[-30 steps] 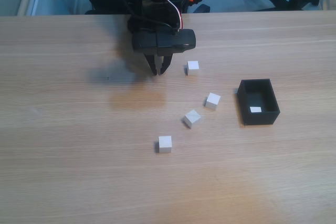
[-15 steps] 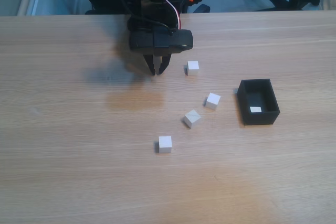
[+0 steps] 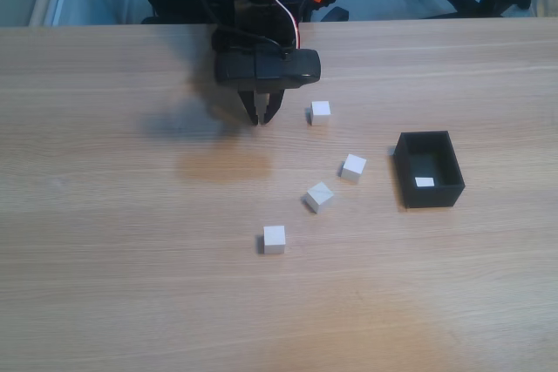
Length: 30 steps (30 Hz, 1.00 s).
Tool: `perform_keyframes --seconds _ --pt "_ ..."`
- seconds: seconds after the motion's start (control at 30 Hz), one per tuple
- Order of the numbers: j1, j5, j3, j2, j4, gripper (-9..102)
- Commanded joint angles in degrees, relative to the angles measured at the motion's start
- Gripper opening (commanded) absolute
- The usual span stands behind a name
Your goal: Pick blocks and place them in the box.
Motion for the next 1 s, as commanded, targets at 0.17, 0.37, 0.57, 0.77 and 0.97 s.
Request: perform_keyframes --seconds 0.17,0.37,0.57,0.77,0.97 --pt "-1.2 1.0 3.5 1.4 2.9 0" --pt "-1.0 1.2 3.3 1.4 2.9 0" --pt "-1.5 3.3 -1.0 -1.8 3.3 0" --pt "-4.2 8.6 -10.1 -10.3 3.3 4" --pt "-6.1 12.6 -19.7 -18.7 3.7 7"
